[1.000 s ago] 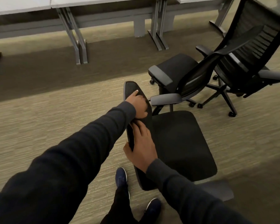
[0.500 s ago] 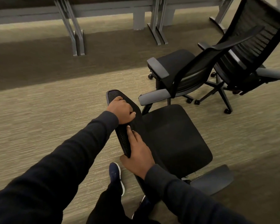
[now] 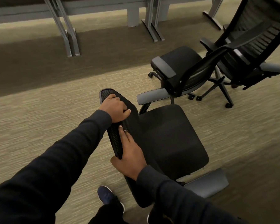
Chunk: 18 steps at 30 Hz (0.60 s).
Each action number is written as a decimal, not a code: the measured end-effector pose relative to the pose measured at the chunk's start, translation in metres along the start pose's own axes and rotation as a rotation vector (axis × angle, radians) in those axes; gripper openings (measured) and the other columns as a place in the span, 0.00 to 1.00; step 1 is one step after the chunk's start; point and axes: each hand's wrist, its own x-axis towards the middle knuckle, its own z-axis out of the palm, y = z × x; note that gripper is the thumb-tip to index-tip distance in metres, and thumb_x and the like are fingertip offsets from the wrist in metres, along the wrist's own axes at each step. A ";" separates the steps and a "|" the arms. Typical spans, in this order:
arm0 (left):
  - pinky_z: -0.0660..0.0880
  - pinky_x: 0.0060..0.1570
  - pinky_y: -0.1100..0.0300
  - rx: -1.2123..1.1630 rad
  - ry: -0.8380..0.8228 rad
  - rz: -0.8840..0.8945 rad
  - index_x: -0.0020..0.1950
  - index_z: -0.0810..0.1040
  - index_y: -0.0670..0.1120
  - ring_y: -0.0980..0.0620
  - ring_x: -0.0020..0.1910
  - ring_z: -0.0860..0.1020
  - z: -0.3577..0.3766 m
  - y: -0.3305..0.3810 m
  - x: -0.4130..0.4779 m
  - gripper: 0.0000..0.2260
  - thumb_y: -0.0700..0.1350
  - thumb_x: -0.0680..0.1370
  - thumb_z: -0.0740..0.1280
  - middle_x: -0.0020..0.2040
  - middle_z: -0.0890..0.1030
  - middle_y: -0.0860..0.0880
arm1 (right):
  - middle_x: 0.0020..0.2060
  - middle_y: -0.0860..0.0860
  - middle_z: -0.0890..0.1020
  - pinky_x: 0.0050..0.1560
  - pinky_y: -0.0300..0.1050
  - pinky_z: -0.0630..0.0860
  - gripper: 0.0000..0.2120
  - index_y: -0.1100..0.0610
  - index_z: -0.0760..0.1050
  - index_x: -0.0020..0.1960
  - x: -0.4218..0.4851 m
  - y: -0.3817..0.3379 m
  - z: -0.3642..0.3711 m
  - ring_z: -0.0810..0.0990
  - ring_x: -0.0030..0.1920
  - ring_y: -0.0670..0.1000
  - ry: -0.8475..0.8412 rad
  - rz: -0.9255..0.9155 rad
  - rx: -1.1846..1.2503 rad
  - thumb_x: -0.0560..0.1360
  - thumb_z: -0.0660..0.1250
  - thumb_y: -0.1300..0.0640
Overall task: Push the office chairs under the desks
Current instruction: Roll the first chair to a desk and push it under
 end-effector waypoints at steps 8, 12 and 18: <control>0.60 0.66 0.52 0.012 0.015 0.045 0.42 0.85 0.50 0.51 0.50 0.78 0.009 -0.130 -0.024 0.23 0.60 0.81 0.55 0.41 0.84 0.53 | 0.77 0.48 0.60 0.67 0.58 0.71 0.50 0.45 0.44 0.81 0.066 -0.091 0.083 0.65 0.73 0.53 0.040 0.006 0.062 0.68 0.70 0.50; 0.61 0.66 0.52 0.006 0.034 0.031 0.42 0.85 0.50 0.52 0.48 0.78 0.010 -0.175 -0.031 0.23 0.60 0.80 0.56 0.39 0.82 0.52 | 0.76 0.49 0.61 0.66 0.59 0.72 0.50 0.46 0.44 0.81 0.093 -0.120 0.107 0.67 0.71 0.55 0.031 -0.018 0.079 0.68 0.71 0.51; 0.61 0.66 0.52 -0.014 0.042 -0.043 0.42 0.85 0.50 0.51 0.48 0.78 0.021 -0.258 -0.049 0.22 0.61 0.80 0.57 0.39 0.82 0.52 | 0.75 0.51 0.62 0.68 0.57 0.70 0.50 0.49 0.45 0.82 0.137 -0.168 0.147 0.67 0.71 0.55 -0.033 -0.064 0.103 0.69 0.73 0.53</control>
